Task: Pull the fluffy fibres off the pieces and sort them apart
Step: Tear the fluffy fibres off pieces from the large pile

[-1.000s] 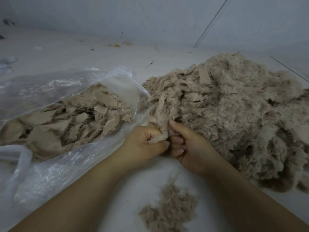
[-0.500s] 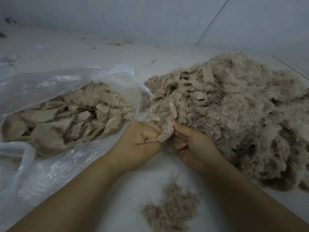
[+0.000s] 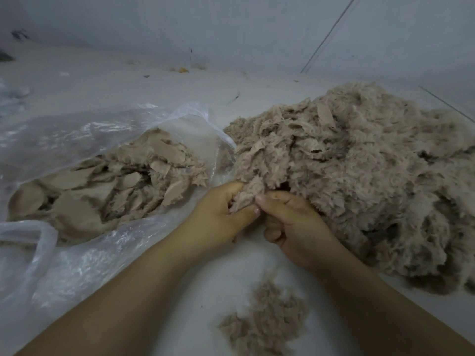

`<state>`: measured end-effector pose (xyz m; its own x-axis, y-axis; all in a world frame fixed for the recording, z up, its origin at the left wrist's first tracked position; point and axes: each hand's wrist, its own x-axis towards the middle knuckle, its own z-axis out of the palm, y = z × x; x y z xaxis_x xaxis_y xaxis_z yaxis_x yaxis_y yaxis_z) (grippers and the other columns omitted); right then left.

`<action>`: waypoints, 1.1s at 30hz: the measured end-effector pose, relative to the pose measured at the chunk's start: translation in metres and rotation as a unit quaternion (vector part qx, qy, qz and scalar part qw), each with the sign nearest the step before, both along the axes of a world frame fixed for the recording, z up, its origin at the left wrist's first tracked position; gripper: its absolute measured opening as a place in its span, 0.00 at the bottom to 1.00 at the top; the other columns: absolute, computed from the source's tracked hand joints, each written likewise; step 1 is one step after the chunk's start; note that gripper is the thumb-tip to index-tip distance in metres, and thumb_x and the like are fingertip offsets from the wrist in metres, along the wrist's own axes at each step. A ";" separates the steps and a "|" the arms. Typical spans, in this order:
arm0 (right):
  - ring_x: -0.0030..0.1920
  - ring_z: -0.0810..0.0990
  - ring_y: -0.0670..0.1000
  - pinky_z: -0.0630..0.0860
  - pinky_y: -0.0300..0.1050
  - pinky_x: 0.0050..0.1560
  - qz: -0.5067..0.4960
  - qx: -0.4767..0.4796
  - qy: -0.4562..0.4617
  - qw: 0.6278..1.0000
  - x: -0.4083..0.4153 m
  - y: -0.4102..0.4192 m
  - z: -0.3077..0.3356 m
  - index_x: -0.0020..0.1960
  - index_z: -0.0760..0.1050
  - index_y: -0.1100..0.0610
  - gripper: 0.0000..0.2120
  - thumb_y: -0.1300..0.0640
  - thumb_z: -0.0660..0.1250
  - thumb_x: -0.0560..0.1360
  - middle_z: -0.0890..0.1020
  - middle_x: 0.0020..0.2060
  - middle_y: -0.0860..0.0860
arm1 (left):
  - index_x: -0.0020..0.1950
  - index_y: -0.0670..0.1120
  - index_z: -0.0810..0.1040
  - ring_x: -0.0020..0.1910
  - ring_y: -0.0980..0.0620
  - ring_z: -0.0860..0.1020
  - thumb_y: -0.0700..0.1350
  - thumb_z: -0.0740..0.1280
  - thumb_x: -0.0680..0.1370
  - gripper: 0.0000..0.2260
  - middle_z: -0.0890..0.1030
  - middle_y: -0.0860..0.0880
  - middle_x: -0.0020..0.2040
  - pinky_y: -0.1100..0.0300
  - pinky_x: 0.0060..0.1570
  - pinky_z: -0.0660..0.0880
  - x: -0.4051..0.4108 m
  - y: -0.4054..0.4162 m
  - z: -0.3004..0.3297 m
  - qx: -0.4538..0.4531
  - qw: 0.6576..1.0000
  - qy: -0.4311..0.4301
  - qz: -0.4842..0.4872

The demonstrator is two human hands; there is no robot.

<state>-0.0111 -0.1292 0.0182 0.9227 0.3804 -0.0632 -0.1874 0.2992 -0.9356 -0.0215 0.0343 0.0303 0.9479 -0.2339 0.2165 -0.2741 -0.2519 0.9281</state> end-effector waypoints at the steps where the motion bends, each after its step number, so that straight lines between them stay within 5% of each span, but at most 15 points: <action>1: 0.21 0.66 0.40 0.64 0.32 0.23 -0.006 0.007 -0.008 1.000 0.000 0.001 -0.001 0.38 0.78 0.57 0.07 0.53 0.69 0.70 0.74 0.22 0.44 | 0.45 0.37 0.76 0.26 0.58 0.71 0.38 0.69 0.77 0.05 0.73 0.54 0.29 0.61 0.26 0.70 0.001 0.000 0.000 0.014 1.000 -0.001 0.003; 6: 0.20 0.63 0.40 0.64 0.33 0.22 -0.045 0.027 0.025 0.998 0.003 0.002 -0.005 0.33 0.78 0.54 0.11 0.61 0.68 0.75 0.71 0.21 0.46 | 0.40 0.44 0.75 0.27 0.63 0.68 0.39 0.74 0.74 0.08 0.72 0.59 0.28 0.66 0.28 0.68 0.002 0.001 -0.002 0.045 0.999 -0.007 0.022; 10: 0.20 0.59 0.40 0.62 0.33 0.21 -0.048 0.010 0.042 0.998 0.003 0.002 -0.003 0.38 0.72 0.58 0.10 0.64 0.63 0.79 0.63 0.26 0.49 | 0.43 0.47 0.78 0.33 0.52 0.75 0.37 0.74 0.73 0.08 0.78 0.45 0.36 0.54 0.32 0.73 0.003 0.001 -0.002 0.003 0.994 -0.065 0.093; 12: 0.20 0.59 0.40 0.61 0.33 0.21 -0.058 0.012 0.051 0.997 0.002 0.003 -0.001 0.38 0.72 0.57 0.10 0.64 0.63 0.78 0.62 0.27 0.50 | 0.39 0.44 0.80 0.25 0.50 0.76 0.36 0.72 0.75 0.06 0.78 0.43 0.31 0.57 0.24 0.73 0.003 0.002 -0.003 -0.048 0.991 -0.037 0.118; 16: 0.20 0.59 0.41 0.62 0.33 0.20 -0.074 0.037 0.071 0.994 0.001 0.003 0.001 0.35 0.70 0.52 0.16 0.65 0.62 0.79 0.62 0.22 0.45 | 0.30 0.44 0.74 0.18 0.51 0.71 0.40 0.65 0.80 0.17 0.72 0.46 0.23 0.64 0.20 0.68 0.005 0.002 -0.005 -0.111 0.983 0.054 0.135; 21: 0.22 0.69 0.42 0.64 0.33 0.21 -0.044 0.006 0.025 0.999 -0.005 0.005 0.004 0.30 0.77 0.52 0.21 0.66 0.61 0.78 0.73 0.23 0.49 | 0.40 0.46 0.80 0.30 0.49 0.76 0.41 0.77 0.70 0.07 0.78 0.44 0.32 0.53 0.29 0.75 0.001 0.000 -0.005 -0.053 0.997 -0.010 0.061; 24: 0.25 0.70 0.46 0.64 0.35 0.21 -0.056 0.020 0.045 0.997 -0.005 0.005 0.004 0.33 0.75 0.54 0.16 0.65 0.62 0.78 0.77 0.28 0.54 | 0.39 0.45 0.81 0.25 0.50 0.78 0.34 0.71 0.75 0.07 0.80 0.47 0.28 0.60 0.25 0.76 0.001 -0.001 -0.006 -0.080 0.995 0.033 0.053; 27: 0.21 0.66 0.42 0.63 0.34 0.21 -0.057 0.039 0.054 0.996 -0.004 0.005 0.004 0.36 0.69 0.56 0.14 0.67 0.59 0.79 0.71 0.22 0.47 | 0.38 0.42 0.79 0.20 0.51 0.75 0.33 0.67 0.77 0.10 0.78 0.46 0.25 0.64 0.21 0.71 0.003 -0.001 -0.003 -0.133 0.985 0.072 0.082; 30: 0.20 0.60 0.41 0.61 0.34 0.22 -0.054 0.034 0.059 0.996 -0.004 0.004 0.006 0.33 0.71 0.53 0.16 0.62 0.60 0.79 0.63 0.22 0.45 | 0.38 0.42 0.78 0.21 0.50 0.72 0.33 0.65 0.78 0.11 0.76 0.45 0.25 0.63 0.23 0.70 0.005 0.001 -0.003 -0.164 0.979 0.069 0.102; 33: 0.20 0.66 0.40 0.63 0.34 0.23 -0.019 0.001 0.009 1.000 -0.008 0.006 0.009 0.31 0.80 0.50 0.13 0.52 0.66 0.74 0.71 0.22 0.44 | 0.39 0.41 0.78 0.21 0.49 0.73 0.34 0.65 0.79 0.09 0.77 0.45 0.25 0.63 0.24 0.70 0.002 0.000 -0.003 -0.144 0.985 0.057 0.076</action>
<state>-0.0188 -0.1229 0.0268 0.9354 0.3447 -0.0790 -0.1922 0.3081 -0.9317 -0.0192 0.0345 0.0278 0.9892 -0.0322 0.1432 -0.1434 -0.0031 0.9897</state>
